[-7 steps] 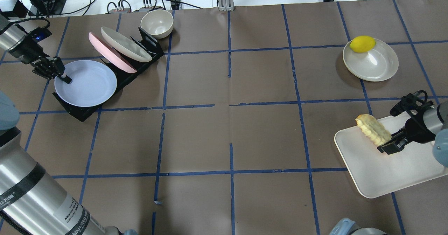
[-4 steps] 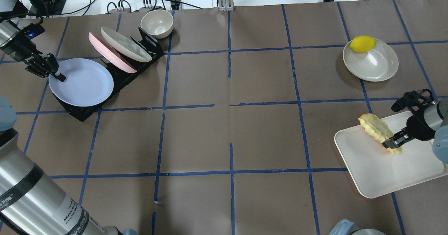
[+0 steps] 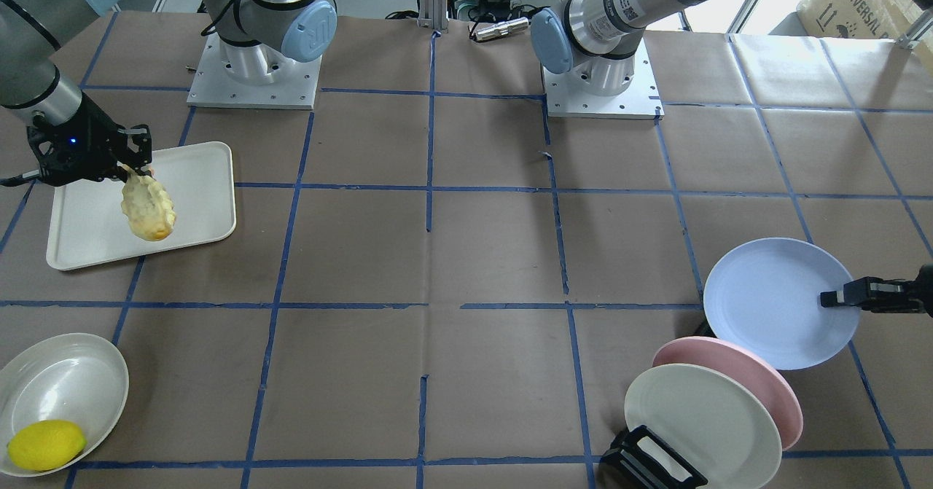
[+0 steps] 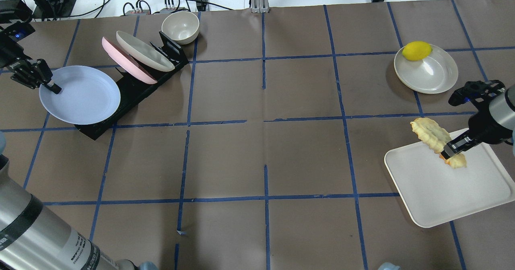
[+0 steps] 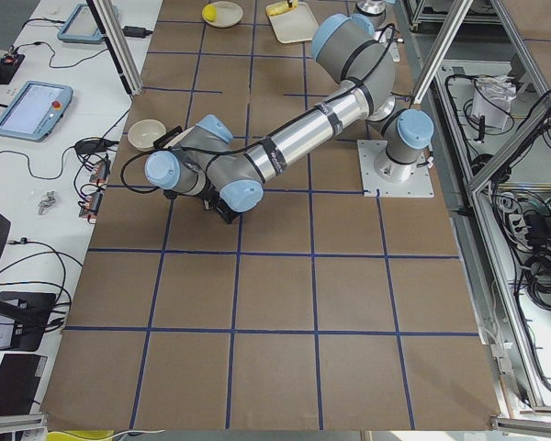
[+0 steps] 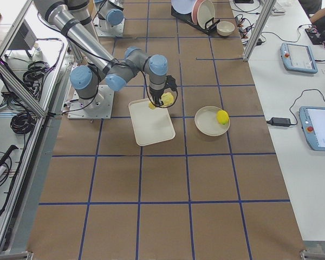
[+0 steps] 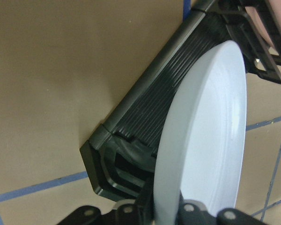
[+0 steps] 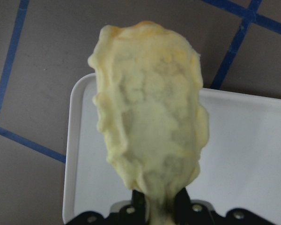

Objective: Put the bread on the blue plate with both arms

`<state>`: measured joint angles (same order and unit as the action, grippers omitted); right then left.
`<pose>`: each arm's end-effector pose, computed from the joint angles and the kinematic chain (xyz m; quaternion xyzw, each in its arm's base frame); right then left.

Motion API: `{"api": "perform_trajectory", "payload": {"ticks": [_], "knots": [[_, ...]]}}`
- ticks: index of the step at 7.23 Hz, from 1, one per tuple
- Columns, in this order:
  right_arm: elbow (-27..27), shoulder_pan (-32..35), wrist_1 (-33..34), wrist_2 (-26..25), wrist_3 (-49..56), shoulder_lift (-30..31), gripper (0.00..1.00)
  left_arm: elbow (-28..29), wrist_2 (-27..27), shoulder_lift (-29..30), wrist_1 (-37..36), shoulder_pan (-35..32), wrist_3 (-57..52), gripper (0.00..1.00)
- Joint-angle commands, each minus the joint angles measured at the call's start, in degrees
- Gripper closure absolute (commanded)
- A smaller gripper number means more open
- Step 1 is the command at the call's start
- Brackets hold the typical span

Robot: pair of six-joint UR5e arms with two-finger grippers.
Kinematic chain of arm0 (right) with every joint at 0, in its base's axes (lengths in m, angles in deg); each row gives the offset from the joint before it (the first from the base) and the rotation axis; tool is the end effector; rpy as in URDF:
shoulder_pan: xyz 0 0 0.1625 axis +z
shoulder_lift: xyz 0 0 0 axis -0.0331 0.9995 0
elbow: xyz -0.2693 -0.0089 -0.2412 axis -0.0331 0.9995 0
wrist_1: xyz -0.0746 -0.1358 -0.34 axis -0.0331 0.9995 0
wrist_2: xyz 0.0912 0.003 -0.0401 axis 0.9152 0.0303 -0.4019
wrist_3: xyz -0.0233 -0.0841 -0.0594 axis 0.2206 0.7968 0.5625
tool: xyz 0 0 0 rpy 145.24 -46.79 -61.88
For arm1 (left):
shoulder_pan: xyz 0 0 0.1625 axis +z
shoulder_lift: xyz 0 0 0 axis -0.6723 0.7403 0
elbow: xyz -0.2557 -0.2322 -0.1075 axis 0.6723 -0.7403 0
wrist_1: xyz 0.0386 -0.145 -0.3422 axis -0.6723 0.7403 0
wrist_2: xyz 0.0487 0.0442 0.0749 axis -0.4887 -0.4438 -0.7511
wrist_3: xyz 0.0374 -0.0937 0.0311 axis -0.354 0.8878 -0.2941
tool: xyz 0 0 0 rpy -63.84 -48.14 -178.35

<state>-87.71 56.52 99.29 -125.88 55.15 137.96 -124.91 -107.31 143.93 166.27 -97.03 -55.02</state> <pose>-0.0718 -0.3784 0.2490 -0.1950 0.9789 0.0312 0.0530 0.2247 -0.5787 0.2531 -0.0394 -0.9698 -0.1295 0.2029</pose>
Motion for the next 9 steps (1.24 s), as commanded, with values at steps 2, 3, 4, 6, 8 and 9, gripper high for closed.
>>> {"api": "perform_trajectory", "payload": {"ticks": [2, 3, 4, 6, 8, 9], "knots": [[9.1, 8.7, -15.1, -0.3, -13.4, 4.2, 0.68, -1.4, -2.2, -6.3, 3.8, -1.1, -0.1, 0.93], [12.2, 11.3, -17.2, -2.3, -16.9, 4.2, 0.68, -4.7, -2.0, -10.2, 4.8, -1.9, 0.0, 0.93], [14.7, 14.1, -19.2, -3.2, -20.3, 4.2, 0.68, -9.1, -2.2, -14.5, 4.7, -3.2, 0.6, 0.93], [19.1, 20.8, -24.0, -4.2, -32.3, 4.2, 0.67, -15.6, -1.2, -22.0, 4.2, -9.0, 6.6, 0.93], [22.2, 28.8, -25.6, -4.9, -41.2, 4.2, 0.66, -21.4, 2.6, -26.8, 4.7, -14.2, 10.2, 0.93], [22.3, 30.4, -25.4, -4.9, -41.8, 4.2, 0.66, -25.3, 5.1, -27.8, 4.0, -16.0, 14.3, 0.93]]}}
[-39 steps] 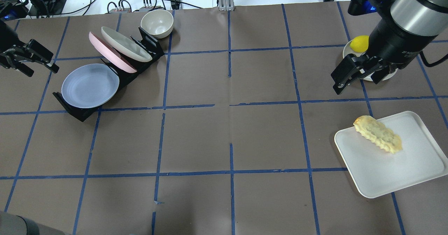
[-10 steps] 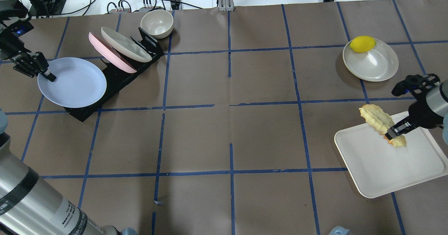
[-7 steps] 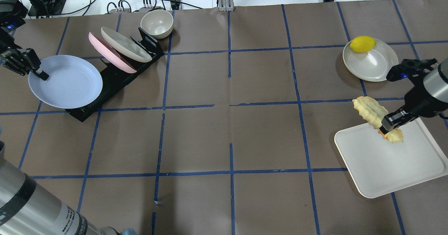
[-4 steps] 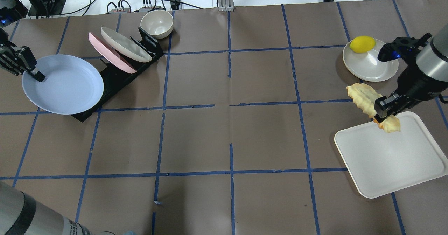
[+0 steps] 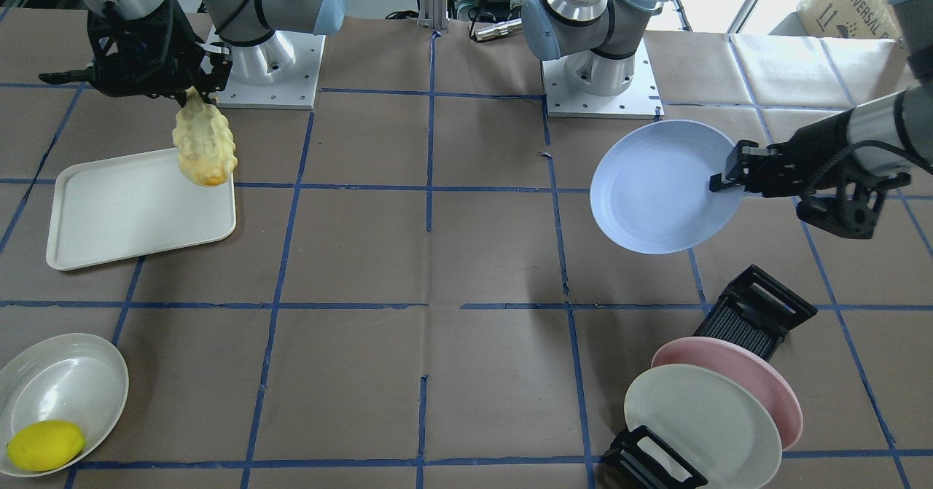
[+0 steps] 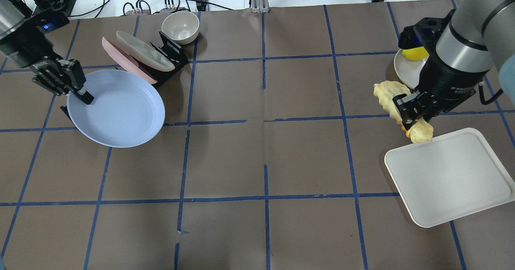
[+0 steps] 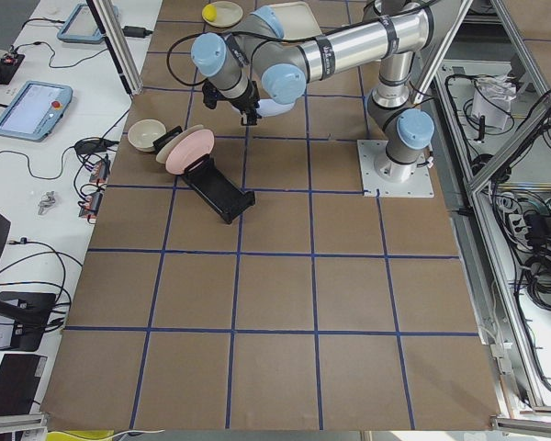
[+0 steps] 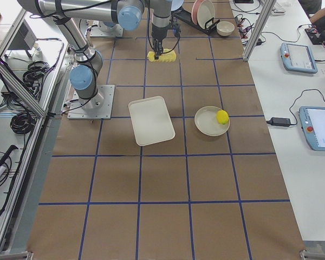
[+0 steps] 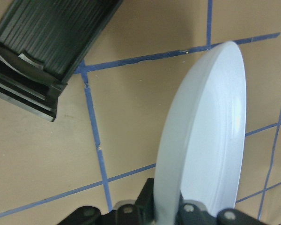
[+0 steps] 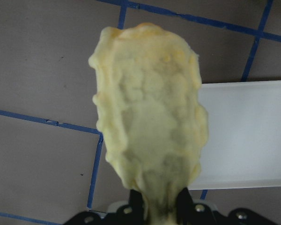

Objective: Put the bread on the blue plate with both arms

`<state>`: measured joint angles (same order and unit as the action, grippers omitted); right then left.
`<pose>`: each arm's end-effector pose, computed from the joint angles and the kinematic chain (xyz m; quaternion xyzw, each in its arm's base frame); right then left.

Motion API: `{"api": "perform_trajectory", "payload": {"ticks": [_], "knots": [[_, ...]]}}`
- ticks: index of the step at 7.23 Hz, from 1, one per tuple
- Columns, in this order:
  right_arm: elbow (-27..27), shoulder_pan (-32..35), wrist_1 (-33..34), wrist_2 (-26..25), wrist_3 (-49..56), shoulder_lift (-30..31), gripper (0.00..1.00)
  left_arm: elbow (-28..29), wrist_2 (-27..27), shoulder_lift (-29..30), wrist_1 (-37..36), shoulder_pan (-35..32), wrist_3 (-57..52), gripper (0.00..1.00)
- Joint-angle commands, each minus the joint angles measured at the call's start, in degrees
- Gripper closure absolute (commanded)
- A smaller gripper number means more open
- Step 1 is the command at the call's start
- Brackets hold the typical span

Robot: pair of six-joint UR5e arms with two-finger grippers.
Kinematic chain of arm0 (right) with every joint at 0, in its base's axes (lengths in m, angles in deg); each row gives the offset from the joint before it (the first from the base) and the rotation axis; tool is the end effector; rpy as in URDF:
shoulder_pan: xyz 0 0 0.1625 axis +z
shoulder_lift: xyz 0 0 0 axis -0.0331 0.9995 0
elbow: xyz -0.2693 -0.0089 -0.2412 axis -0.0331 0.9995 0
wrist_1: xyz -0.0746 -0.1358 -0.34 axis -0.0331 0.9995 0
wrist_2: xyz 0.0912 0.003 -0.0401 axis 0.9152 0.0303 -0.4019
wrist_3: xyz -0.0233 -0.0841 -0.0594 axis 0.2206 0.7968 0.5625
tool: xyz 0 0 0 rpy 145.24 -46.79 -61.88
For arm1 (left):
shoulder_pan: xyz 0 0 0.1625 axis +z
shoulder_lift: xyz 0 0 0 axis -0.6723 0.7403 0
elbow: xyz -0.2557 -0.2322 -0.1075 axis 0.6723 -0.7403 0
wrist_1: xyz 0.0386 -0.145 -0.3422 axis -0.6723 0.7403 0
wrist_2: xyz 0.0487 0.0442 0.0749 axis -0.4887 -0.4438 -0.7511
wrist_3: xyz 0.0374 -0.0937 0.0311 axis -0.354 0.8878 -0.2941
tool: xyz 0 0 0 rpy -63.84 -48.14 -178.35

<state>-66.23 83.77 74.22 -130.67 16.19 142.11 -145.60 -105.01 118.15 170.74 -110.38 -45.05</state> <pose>0.0997 -0.3808 0.3965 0.0965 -0.9936 -0.0574 0.0146 0.0284 -0.4849 0.3500 -0.0639 -0.9680 -0.1539 0.1875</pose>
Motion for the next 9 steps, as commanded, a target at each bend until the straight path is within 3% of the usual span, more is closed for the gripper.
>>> {"api": "perform_trajectory", "payload": {"ticks": [1, 4, 9], "knots": [[0.9, 3.3, -0.4, -0.1, -2.7, 0.0, 0.66, -8.1, 7.9, -2.0, -3.7, -5.4, 5.3, 0.93], [0.9, 4.1, -0.7, -0.4, -7.4, 0.1, 0.65, -14.9, 18.0, 0.8, -20.2, -14.0, 15.1, 0.93], [1.1, 9.7, -0.5, -1.8, -14.8, 0.0, 0.64, -15.4, 21.2, 11.4, -38.1, -22.6, 30.7, 0.93]]}}
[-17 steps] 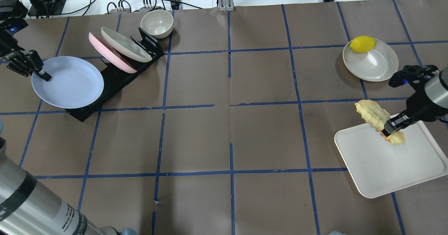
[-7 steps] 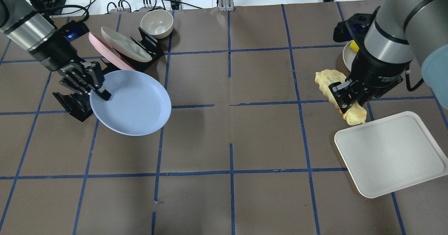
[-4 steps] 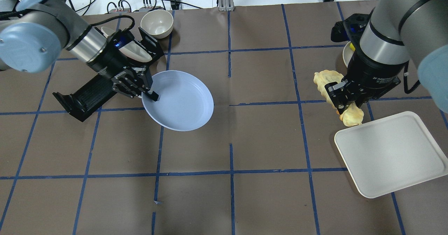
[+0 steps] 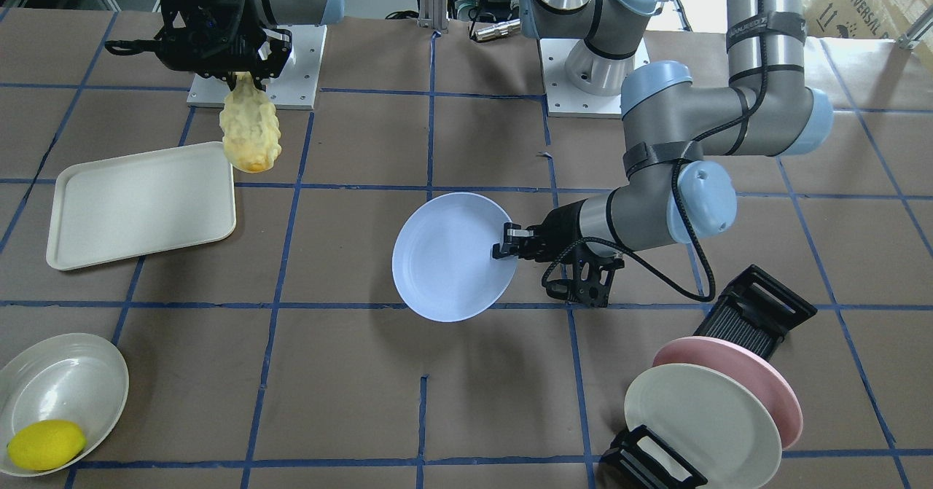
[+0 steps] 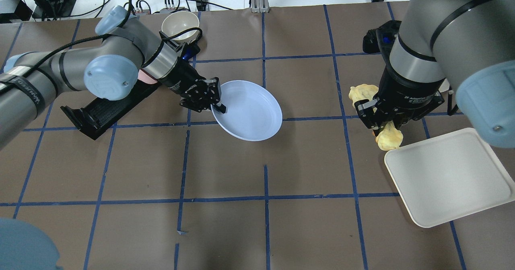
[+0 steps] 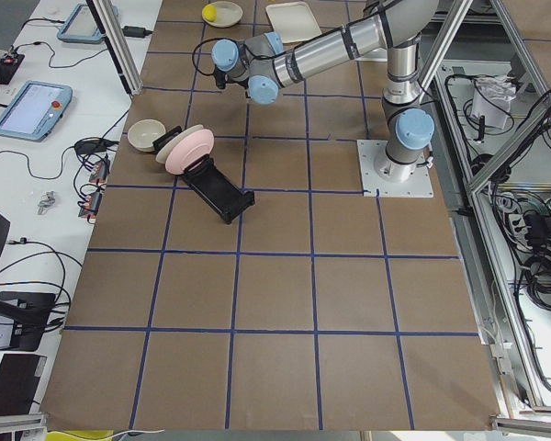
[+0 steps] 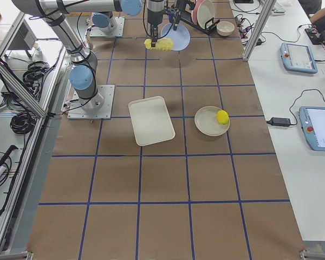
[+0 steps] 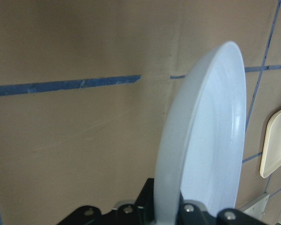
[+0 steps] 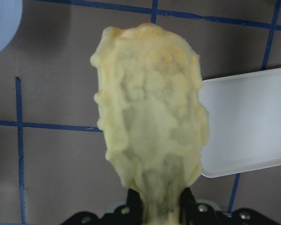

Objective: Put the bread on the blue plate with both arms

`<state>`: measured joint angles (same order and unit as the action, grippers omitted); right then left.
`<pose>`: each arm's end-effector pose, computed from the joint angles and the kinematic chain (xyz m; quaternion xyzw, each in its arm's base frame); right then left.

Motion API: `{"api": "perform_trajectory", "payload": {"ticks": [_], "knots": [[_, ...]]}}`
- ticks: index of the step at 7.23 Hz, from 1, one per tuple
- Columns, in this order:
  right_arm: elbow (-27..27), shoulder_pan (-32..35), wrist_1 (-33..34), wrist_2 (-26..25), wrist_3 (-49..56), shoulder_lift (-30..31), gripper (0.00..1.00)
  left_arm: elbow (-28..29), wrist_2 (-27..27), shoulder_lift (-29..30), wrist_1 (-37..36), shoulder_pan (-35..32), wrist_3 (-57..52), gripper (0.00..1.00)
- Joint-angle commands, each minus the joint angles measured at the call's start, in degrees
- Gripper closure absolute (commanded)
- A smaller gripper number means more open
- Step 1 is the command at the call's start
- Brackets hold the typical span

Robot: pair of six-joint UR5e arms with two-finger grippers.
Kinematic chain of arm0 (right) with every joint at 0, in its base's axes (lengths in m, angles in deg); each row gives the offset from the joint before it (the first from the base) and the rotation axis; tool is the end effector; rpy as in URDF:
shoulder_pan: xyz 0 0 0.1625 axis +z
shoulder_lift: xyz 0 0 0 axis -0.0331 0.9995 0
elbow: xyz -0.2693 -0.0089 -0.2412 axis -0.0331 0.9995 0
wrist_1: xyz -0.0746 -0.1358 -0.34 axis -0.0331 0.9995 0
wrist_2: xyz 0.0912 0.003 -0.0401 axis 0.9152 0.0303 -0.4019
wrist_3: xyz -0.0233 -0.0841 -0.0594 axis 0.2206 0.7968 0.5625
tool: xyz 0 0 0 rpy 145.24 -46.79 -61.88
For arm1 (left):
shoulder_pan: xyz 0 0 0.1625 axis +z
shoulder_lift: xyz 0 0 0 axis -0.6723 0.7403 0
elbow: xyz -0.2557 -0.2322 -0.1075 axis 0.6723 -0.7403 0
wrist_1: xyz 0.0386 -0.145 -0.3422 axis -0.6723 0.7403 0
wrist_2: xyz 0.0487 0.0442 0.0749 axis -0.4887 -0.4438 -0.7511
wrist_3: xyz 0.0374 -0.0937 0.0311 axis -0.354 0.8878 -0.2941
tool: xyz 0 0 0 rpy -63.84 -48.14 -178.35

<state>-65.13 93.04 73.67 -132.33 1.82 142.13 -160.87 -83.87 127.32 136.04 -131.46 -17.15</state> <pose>0.1568 -0.3611 0.4044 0.0528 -0.9966 -0.0477 0.0403 -0.1833 -0.5023 0.2177 0.0100 -0.9517 -0.1177 0.2834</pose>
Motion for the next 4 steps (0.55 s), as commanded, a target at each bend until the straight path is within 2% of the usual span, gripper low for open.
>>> {"api": "perform_trajectory", "payload": {"ticks": [1, 3, 4], "knots": [[-0.2, 0.4, -0.1, -0.1, -0.5, 0.1, 0.64, -1.1, 0.0, 3.2, -5.6, -2.3, 3.2, 0.92], [-0.6, 0.4, -0.1, -0.1, -0.5, 0.3, 0.64, -1.5, -0.4, 5.4, -11.7, -4.9, 5.5, 0.91], [-0.8, 0.4, -0.1, -0.1, -0.5, 0.3, 0.64, -1.9, -0.4, 6.2, -12.3, -5.4, 5.7, 0.84]]}}
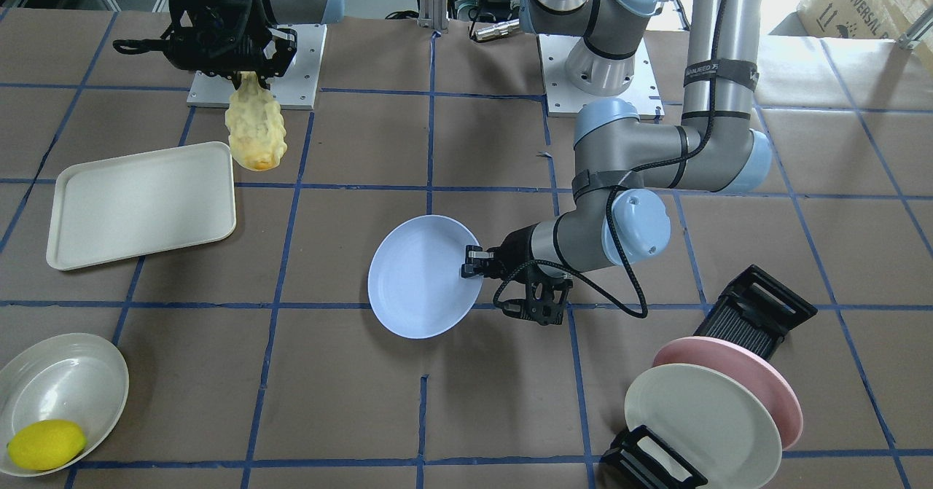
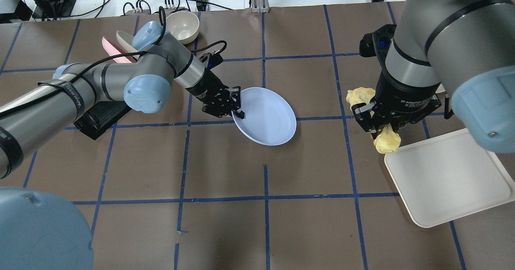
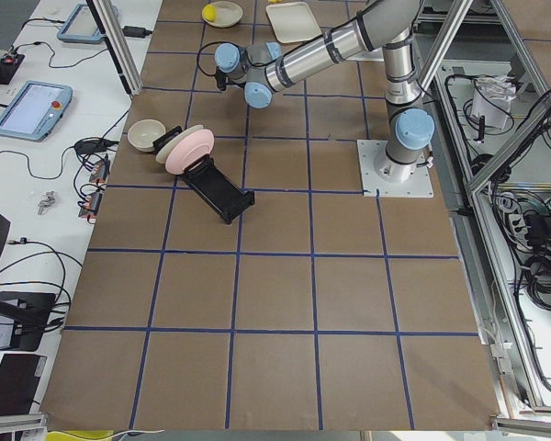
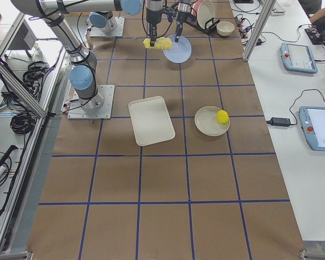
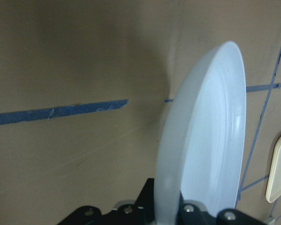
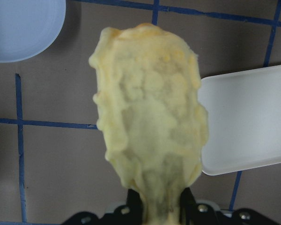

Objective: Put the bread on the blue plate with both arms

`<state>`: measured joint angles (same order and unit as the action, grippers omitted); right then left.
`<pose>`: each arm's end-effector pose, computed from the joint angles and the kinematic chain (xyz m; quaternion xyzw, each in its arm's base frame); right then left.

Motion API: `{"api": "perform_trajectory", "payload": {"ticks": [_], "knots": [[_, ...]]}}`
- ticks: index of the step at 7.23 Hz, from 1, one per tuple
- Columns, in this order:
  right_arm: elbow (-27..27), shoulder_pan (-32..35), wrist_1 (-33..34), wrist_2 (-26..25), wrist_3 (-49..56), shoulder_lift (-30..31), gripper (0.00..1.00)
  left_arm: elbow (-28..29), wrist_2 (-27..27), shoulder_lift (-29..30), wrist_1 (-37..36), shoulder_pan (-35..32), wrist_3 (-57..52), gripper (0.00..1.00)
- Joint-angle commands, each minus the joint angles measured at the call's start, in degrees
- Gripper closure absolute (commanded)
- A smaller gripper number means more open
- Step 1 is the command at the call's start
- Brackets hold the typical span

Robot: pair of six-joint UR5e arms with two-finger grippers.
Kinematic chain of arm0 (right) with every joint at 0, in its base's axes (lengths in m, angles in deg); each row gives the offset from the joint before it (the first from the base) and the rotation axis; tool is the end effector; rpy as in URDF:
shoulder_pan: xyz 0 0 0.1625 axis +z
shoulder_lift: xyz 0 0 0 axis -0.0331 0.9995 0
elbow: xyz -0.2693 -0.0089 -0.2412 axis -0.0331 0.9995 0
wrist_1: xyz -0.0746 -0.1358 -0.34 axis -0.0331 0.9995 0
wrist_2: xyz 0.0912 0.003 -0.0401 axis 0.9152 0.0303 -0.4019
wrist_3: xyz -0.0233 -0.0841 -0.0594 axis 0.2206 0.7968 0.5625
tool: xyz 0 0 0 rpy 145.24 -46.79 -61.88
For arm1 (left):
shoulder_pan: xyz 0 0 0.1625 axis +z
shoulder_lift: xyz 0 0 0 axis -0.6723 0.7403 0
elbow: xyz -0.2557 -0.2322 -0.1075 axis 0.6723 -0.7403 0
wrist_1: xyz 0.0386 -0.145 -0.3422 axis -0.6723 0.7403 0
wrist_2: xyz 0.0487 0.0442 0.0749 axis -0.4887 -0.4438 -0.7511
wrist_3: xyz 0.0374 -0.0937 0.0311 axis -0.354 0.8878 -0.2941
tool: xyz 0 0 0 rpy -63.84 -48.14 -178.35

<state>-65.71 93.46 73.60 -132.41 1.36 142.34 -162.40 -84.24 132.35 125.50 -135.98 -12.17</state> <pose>0.1591 -0.3578 0.4012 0.0526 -0.9964 -0.0512 0.0415 -0.2228 -0.5015 0.1769 0.0037 -0.9562 -0.1077 0.2720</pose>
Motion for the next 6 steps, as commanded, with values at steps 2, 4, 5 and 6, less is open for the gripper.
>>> {"api": "perform_trajectory", "payload": {"ticks": [2, 4, 5, 6], "knots": [[-0.2, 0.0, 0.0, 0.0, 0.1, 0.0, 0.64, 0.1, -3.0, 0.3, -2.1, -1.2, 3.0, 0.01], [-0.5, 0.0, 0.3, 0.1, 0.0, -0.2, 0.64, 2.7, -13.8, -6.2, 1.5, 1.0, 3.4, 0.00], [-0.5, 0.5, 1.0, 0.9, -1.1, -0.8, 0.64, 4.9, -17.9, -9.7, 9.5, 3.0, 3.2, 0.00], [-0.4, 3.0, 6.1, 3.1, -1.2, -5.3, 0.63, 6.0, -23.5, -13.9, 16.6, 4.0, 1.4, 0.00]]}}
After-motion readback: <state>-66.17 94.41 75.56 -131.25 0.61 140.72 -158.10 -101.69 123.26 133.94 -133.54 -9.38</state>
